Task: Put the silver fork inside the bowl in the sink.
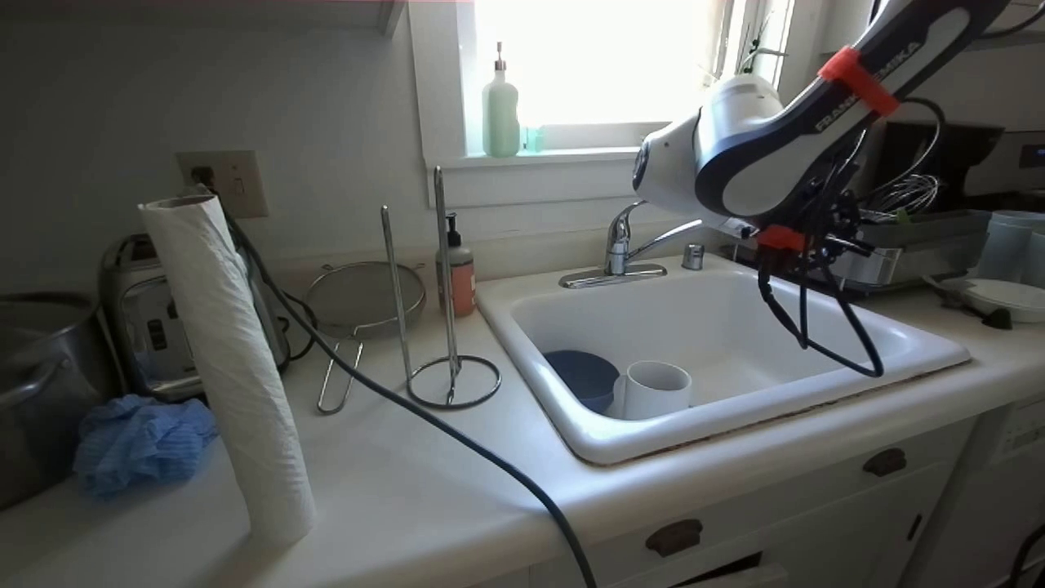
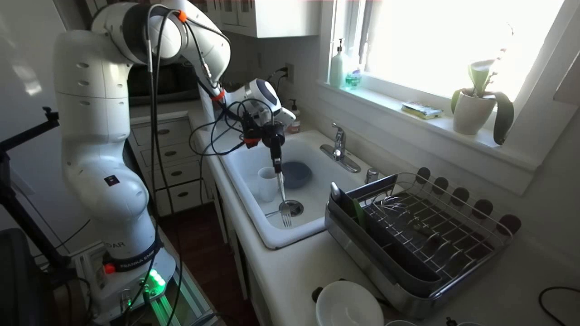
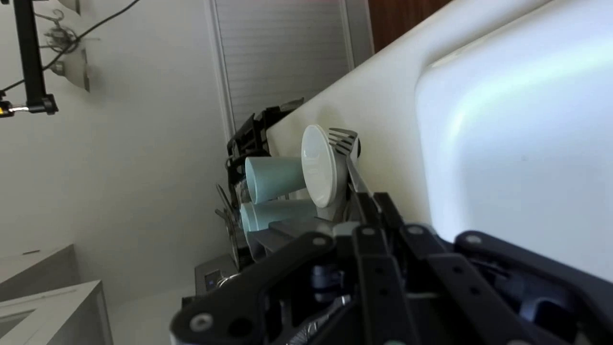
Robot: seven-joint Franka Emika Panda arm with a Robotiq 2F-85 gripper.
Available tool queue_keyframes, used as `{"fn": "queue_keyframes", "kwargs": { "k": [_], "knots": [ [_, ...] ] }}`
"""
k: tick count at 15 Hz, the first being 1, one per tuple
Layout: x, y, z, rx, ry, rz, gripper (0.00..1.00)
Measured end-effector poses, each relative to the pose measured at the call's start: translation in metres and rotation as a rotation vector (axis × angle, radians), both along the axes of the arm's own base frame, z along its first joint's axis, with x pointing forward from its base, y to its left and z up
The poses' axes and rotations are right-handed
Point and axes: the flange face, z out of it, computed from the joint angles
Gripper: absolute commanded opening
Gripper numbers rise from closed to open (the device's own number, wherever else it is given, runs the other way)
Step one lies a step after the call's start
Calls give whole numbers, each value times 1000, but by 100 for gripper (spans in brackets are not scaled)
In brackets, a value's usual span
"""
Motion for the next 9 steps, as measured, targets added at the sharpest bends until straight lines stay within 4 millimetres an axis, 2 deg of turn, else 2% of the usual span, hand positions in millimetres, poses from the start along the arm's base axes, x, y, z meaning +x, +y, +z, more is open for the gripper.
{"fn": "queue_keyframes", "kwargs": {
  "k": [2,4,6,9],
  "knots": [
    [-8,31,22,6,-40,82,1],
    [-15,58,34,1,-70,174,1],
    [-18,79,37,-8,-103,271,1],
    [-18,102,31,19,-153,409,4]
  ]
}}
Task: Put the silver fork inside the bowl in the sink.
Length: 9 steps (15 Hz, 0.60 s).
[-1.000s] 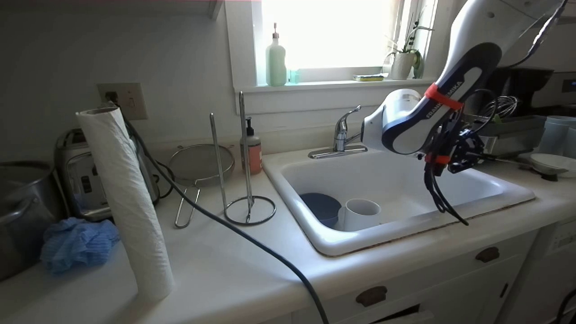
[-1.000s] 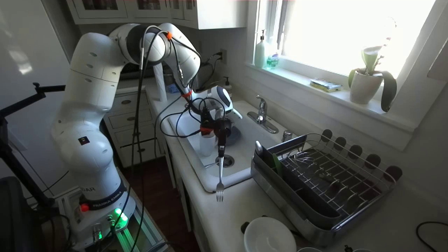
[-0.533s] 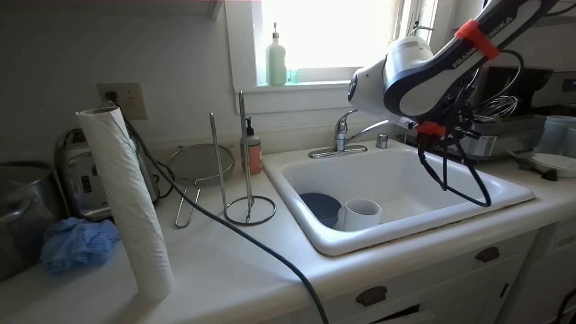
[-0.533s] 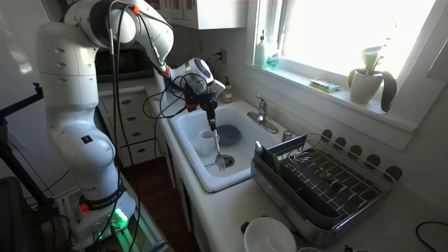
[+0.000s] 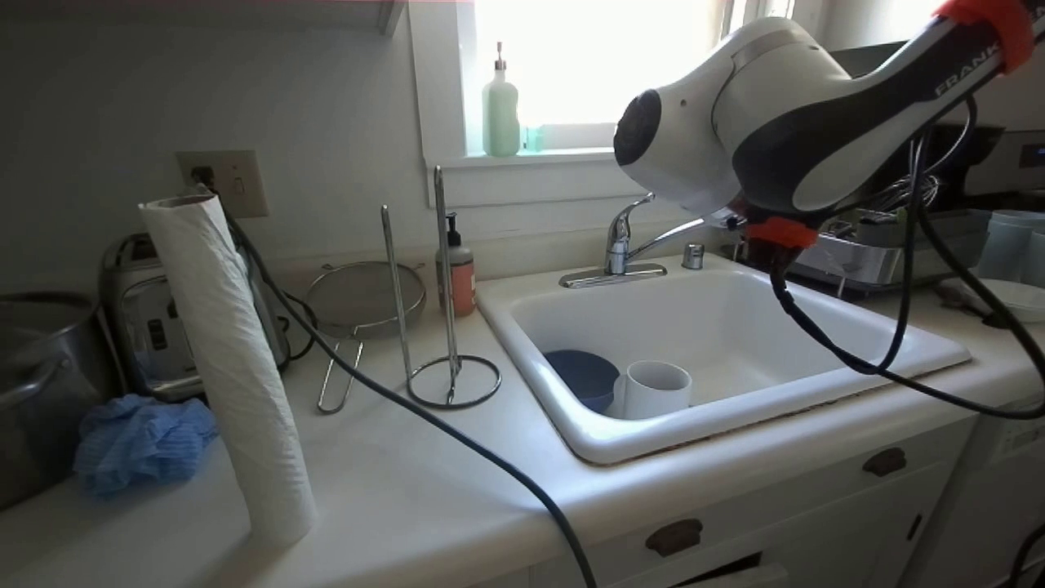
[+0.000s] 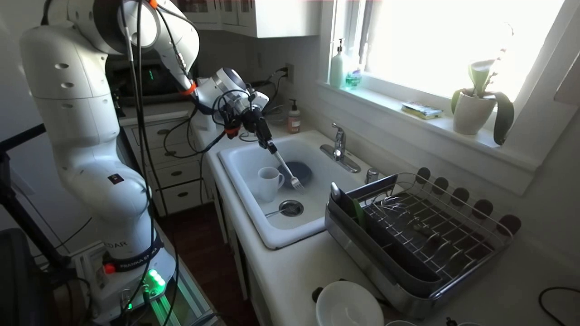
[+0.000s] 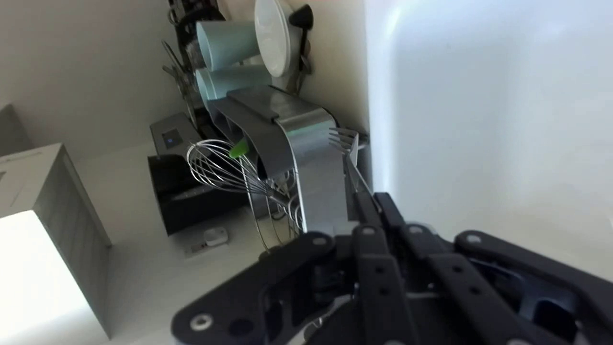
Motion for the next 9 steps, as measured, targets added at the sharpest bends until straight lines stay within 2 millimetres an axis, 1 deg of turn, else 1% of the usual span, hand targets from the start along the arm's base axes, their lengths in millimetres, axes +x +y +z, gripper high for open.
{"fn": "queue_keyframes", "kwargs": {
  "k": [2,8,9],
  "knots": [
    [-3,5,-3,17,-9,43,4],
    [-7,5,-2,18,-15,57,4],
    [-7,5,-2,18,-15,57,1]
  ]
}}
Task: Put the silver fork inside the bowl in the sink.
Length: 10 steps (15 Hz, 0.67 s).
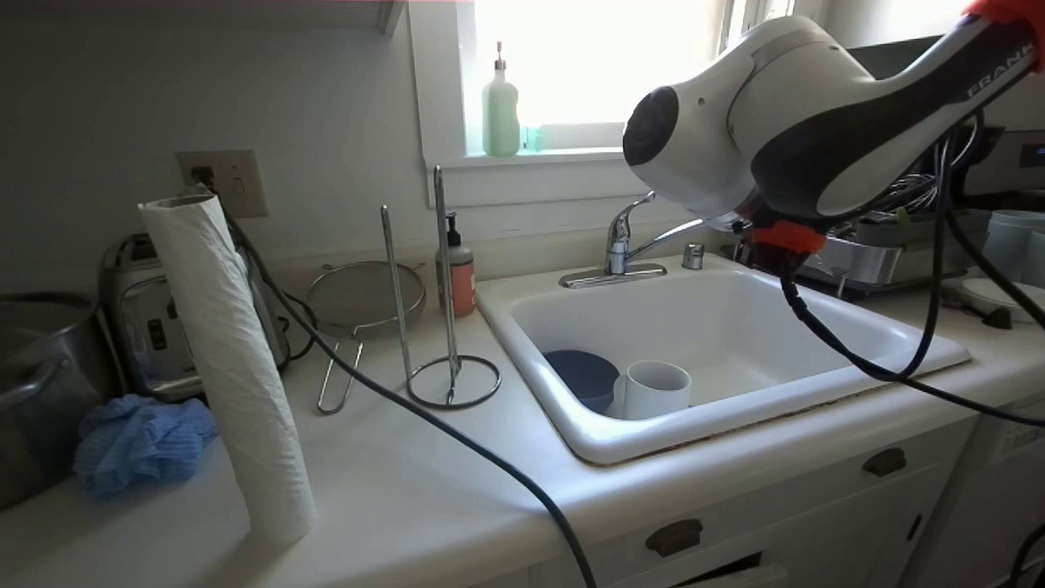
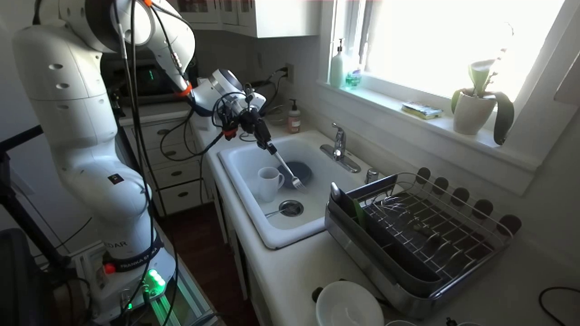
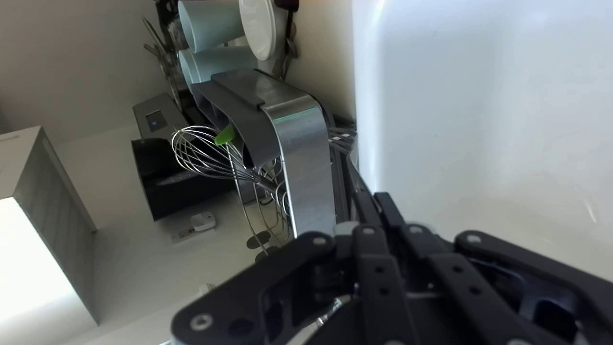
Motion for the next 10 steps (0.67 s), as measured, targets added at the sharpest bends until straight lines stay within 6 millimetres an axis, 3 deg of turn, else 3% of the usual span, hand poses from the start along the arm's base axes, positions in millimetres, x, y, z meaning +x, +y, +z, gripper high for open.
{"fn": "queue_keyframes", "kwargs": {
  "k": [2,4,6,10],
  "knots": [
    [0,1,0,1,-1,3,1],
    [9,15,8,-18,-31,68,1],
    [24,48,26,-38,-71,173,1],
    [46,142,57,-24,-94,409,1]
  ]
}}
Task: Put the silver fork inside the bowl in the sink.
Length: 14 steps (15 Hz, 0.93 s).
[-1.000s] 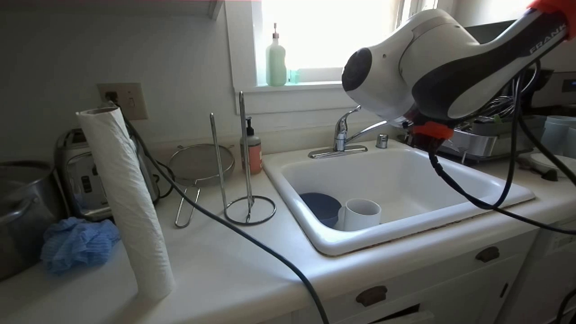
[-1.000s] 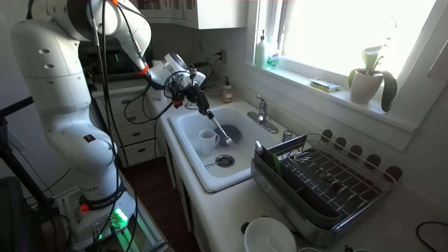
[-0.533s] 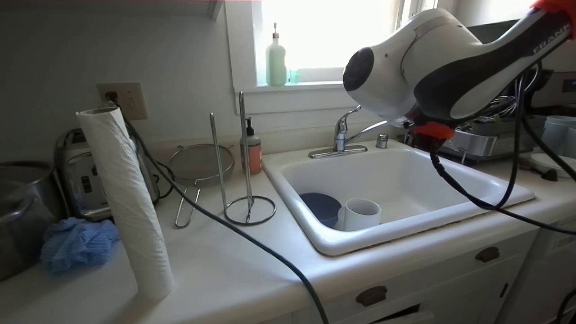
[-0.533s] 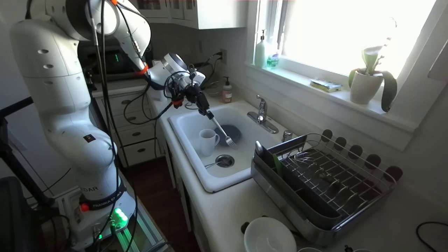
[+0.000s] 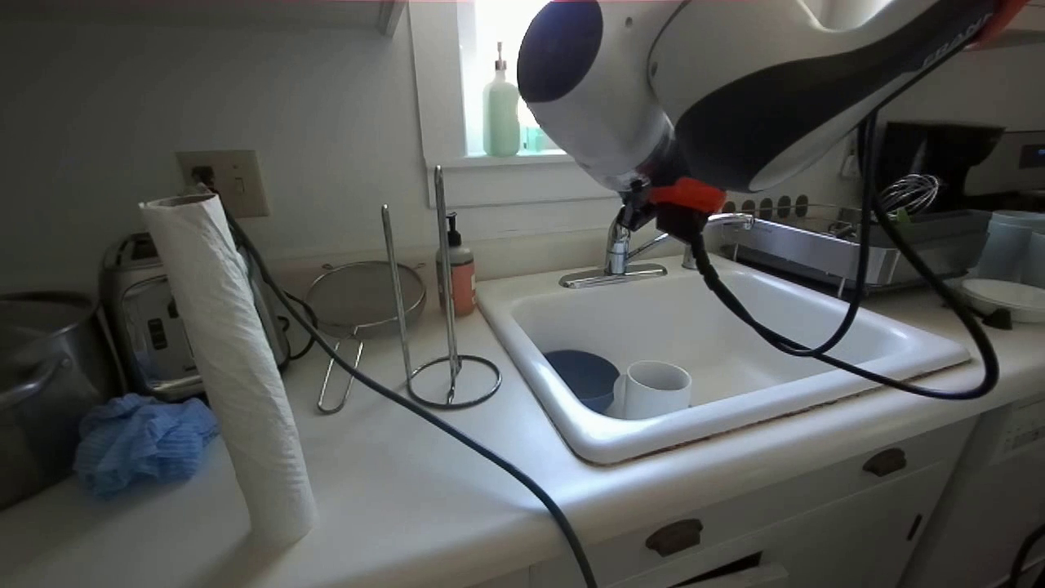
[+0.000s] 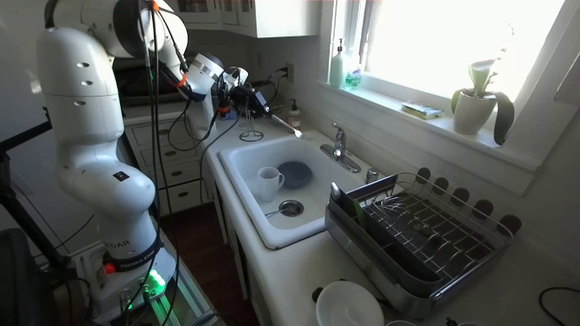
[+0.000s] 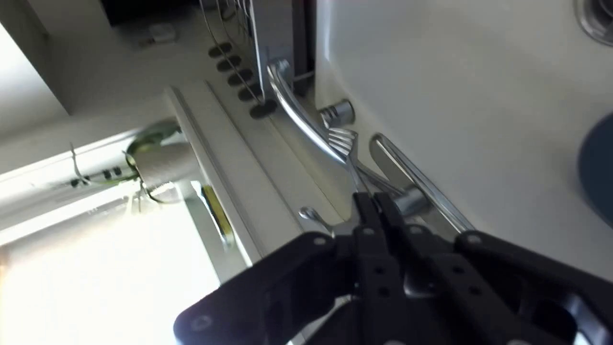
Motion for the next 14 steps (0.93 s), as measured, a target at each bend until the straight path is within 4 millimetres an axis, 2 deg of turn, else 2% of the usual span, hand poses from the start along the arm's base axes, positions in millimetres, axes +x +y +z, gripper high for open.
{"fn": "queue_keyframes", "kwargs": {
  "k": [3,5,8,14],
  "knots": [
    [3,54,-3,42,51,148,1],
    [8,72,-14,64,87,207,1],
    [23,78,-43,83,120,246,1],
    [54,73,-112,115,125,276,1]
  ]
}}
